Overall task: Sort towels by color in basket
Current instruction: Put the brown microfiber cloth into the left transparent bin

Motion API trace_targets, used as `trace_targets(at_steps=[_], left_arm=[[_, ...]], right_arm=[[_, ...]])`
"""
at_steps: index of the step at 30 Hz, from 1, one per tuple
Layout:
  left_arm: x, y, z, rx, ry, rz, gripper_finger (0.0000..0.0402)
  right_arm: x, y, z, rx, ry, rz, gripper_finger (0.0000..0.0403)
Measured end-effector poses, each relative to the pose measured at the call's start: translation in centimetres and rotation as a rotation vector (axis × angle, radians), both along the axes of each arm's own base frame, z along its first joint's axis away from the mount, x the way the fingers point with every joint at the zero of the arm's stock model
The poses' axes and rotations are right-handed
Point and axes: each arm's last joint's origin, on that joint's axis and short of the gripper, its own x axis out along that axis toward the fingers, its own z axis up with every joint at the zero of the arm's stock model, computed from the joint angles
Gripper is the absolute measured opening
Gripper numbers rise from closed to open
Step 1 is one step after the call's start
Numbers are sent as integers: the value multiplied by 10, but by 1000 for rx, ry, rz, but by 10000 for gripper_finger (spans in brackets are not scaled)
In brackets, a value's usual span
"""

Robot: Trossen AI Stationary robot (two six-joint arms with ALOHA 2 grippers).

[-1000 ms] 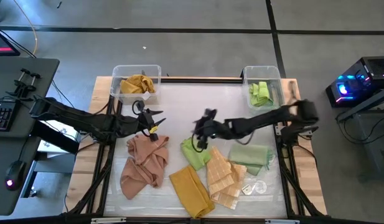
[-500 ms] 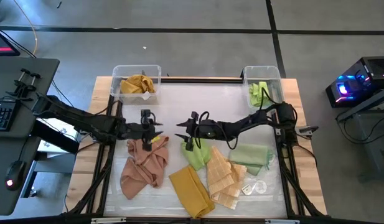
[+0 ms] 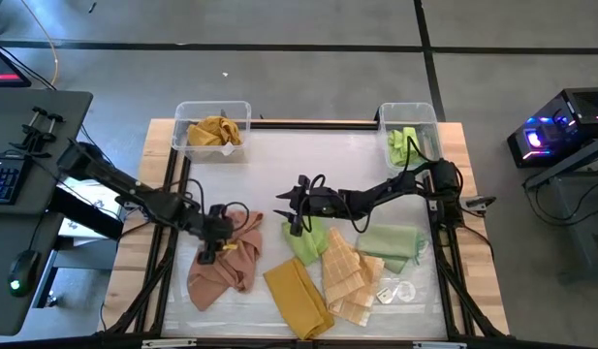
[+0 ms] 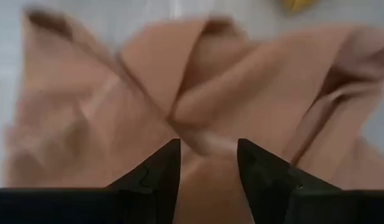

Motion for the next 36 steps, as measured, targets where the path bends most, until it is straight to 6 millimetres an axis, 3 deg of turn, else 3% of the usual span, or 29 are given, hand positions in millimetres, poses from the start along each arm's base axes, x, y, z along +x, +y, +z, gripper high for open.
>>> trace_targets(at_steps=[10,16,22,29,33,36], left_arm=[[-1,0,-36,18,23,47,244],[5,2,-50,154,10,81,251],[14,0,-56,284,-62,54,186],[15,0,-57,259,-79,74,25],[18,-1,-43,258,-70,108,17],[23,-1,-17,350,-38,95,10]], right_arm=[[-1,0,-2,-1,21,-1,204],[-1,0,-2,15,19,-8,204],[-1,0,-3,16,25,-8,204],[-1,0,-3,15,34,-8,204],[-1,0,-4,15,38,-8,204],[-1,0,-4,15,40,-8,204]])
